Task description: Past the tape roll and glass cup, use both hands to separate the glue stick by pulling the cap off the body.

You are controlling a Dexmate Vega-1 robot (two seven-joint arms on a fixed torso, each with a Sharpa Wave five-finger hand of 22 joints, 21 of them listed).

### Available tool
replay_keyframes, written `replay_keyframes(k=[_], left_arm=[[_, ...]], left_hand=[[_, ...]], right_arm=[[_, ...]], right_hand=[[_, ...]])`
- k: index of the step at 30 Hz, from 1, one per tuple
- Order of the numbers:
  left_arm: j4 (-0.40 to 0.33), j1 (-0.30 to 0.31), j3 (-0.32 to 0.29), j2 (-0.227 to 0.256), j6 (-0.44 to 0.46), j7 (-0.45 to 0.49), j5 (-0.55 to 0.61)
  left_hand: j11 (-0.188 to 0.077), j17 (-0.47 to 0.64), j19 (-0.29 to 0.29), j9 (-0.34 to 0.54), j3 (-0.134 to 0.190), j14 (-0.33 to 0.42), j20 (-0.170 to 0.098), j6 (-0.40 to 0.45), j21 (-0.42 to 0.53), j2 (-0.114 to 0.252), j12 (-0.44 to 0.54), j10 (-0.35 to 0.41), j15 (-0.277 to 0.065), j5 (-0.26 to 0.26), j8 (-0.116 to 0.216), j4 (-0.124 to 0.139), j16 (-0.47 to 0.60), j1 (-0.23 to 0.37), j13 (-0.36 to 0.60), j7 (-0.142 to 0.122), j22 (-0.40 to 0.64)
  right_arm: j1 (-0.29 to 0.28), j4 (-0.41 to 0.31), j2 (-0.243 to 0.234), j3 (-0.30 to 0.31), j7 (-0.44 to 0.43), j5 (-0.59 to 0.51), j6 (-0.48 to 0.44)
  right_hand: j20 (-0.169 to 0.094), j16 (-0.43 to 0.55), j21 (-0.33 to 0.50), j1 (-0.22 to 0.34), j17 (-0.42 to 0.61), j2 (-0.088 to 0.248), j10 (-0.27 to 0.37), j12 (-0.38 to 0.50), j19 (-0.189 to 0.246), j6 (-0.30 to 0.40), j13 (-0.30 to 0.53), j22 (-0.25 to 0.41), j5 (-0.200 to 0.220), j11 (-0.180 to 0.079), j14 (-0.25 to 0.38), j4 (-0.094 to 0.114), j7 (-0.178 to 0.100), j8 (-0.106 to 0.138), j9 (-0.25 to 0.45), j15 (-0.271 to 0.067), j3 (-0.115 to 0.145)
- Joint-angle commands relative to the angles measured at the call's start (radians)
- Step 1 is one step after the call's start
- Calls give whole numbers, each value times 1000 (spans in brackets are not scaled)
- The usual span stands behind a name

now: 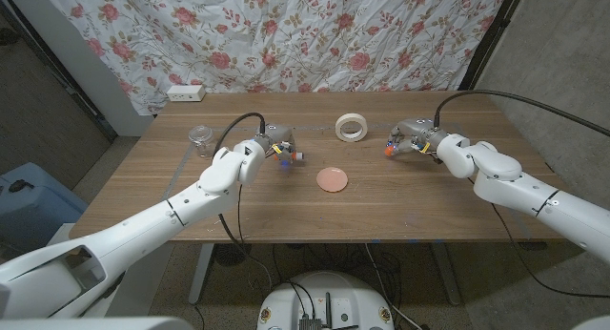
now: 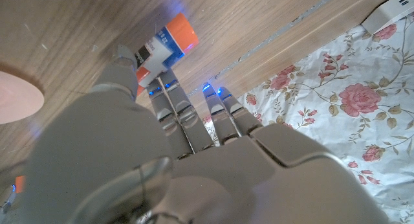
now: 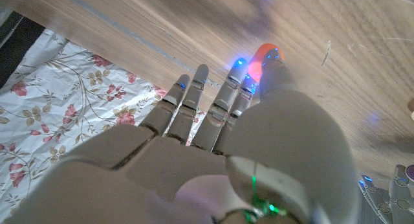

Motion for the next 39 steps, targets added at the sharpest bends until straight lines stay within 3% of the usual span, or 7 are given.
replay_keyframes(k=[1, 12, 26, 27, 35, 39], left_arm=[[15, -3, 7, -7, -1, -9, 11], [5, 9, 3, -1, 5, -9, 16], [-1, 19, -5, 7, 9, -11, 21], [-1, 18, -4, 9, 8, -14, 23], [1, 18, -5, 12, 7, -18, 30], [9, 11, 1, 13, 2, -27, 40]], left_hand=[[1, 0, -7, 4, -1, 1, -61, -5, -6, 0, -3, -3, -132, 5, 4, 4, -1, -8, 2, -3, 1], [1, 0, -9, 4, -3, 1, -59, -6, -6, 0, -1, -9, -133, 5, 6, 5, -1, -12, 2, -4, 1], [1, 0, -12, 4, -4, 1, -59, -7, -7, 1, 1, -11, -134, 6, 8, 5, -1, -15, 3, -5, 1], [1, 0, -13, 4, -4, 1, -58, -7, -7, 1, 1, -12, -134, 6, 8, 5, -1, -15, 3, -4, 1], [1, 0, -13, 4, -4, 0, -59, -7, -6, 2, 2, -13, -135, 6, 9, 5, -1, -16, 3, -5, 1], [1, 0, -13, 4, -4, 0, -59, -11, -6, 2, 2, -14, -135, 6, 8, 4, -1, -17, 3, -5, 1]], right_arm=[[13, -17, 0, -18, 54, -38, -43], [23, -33, 4, -29, 112, -54, -80], [26, -42, 12, -44, 141, -79, -117], [28, -42, 15, -45, 148, -79, -122], [40, -40, 17, -50, 174, -71, -121], [41, -37, 17, -49, 170, -65, -114]], right_hand=[[3, -8, -1, -24, 0, -12, -14, -11, -1, 11, 1, 1, 4, 2, 1, 2, -27, -6, 5, -146, -7], [24, -47, -2, -86, 0, -50, -104, -38, -15, -102, 11, 2, 13, 5, -24, 13, -31, -52, 7, -133, -24], [35, -71, -2, -132, 10, -74, -171, -46, -28, -164, 21, 2, 22, 4, -54, 17, -31, -87, 0, -127, -36], [38, -76, -3, -140, 13, -77, -189, -47, -34, -195, 24, 2, 26, 5, -60, 17, -30, -101, 0, -125, -37], [57, -103, -5, -191, 21, -105, -276, -55, -60, -264, 31, 2, 38, 8, -101, 23, -30, -134, 2, -93, -52], [60, -108, -4, -210, 21, -118, -288, -52, -65, -274, 33, 2, 42, 7, -106, 26, -29, -139, 3, -91, -61]])
